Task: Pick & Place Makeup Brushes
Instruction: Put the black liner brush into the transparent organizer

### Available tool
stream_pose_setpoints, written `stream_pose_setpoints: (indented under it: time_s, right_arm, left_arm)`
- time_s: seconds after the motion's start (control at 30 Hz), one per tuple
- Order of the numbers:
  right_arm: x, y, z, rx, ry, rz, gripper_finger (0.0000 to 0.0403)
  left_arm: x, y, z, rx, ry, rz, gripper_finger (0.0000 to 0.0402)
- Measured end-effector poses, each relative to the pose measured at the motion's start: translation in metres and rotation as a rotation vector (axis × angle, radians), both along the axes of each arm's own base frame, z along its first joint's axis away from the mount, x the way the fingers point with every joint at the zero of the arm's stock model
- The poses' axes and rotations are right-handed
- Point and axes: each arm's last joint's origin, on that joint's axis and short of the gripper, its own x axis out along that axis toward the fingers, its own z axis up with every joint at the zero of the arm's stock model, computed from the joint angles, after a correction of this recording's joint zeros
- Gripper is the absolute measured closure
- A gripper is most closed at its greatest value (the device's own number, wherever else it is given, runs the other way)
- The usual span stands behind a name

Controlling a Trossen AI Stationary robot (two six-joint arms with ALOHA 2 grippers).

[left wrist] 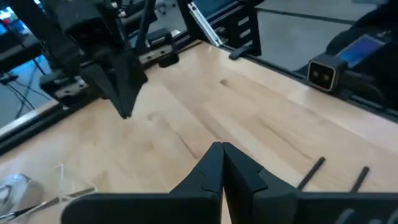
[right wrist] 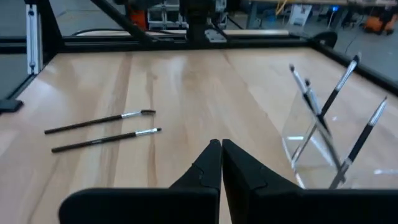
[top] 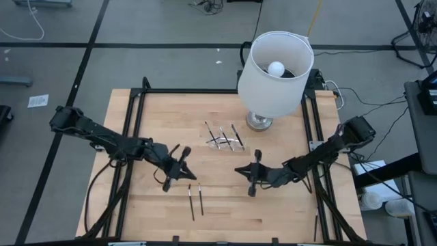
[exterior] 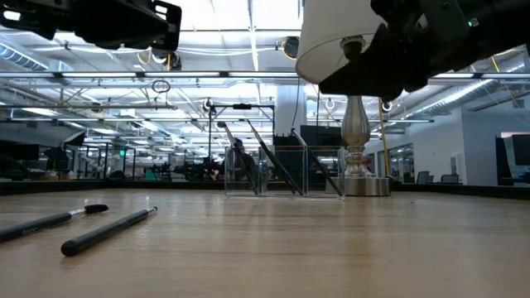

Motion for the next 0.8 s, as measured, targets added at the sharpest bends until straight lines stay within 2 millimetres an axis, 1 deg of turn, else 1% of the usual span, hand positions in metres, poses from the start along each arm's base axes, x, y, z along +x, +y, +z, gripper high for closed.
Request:
stream_pose_setpoints:
  time_s: [0.07, 0.17, 0.27, 0.4, 0.5, 0.57, 0.7, 0.8]
  right_arm:
    - [-0.001, 0.0, 0.004, -0.023, -0.009, 0.009, 0.0403]
    - [-0.002, -0.001, 0.011, -0.049, -0.022, 0.016, 0.0403]
    - [-0.003, -0.003, 0.016, -0.083, -0.034, 0.021, 0.0403]
    - [-0.003, -0.007, 0.022, -0.094, -0.051, 0.012, 0.0403]
    - [-0.003, -0.007, 0.023, -0.095, -0.051, 0.014, 0.0403]
    - [-0.004, -0.007, 0.022, -0.101, -0.044, 0.018, 0.0403]
    - [-0.004, -0.007, 0.021, -0.112, -0.03, 0.018, 0.0403]
    - [-0.004, -0.008, 0.021, -0.16, -0.025, 0.028, 0.0403]
  left_arm:
    - [0.0, -0.005, -0.001, 0.002, 0.028, 0.007, 0.0395]
    - [-0.002, -0.013, -0.01, 0.016, 0.093, 0.009, 0.0398]
    - [0.001, -0.019, -0.016, 0.027, 0.099, 0.03, 0.0397]
    - [0.006, -0.028, -0.03, -0.011, 0.159, 0.071, 0.0398]
    - [0.006, -0.035, -0.043, 0.022, 0.211, 0.133, 0.0397]
    - [0.005, -0.04, -0.05, 0.036, 0.24, 0.144, 0.0399]
    - [0.006, -0.048, -0.053, 0.019, 0.266, 0.13, 0.0395]
    - [0.007, -0.052, -0.054, 0.008, 0.279, 0.132, 0.0398]
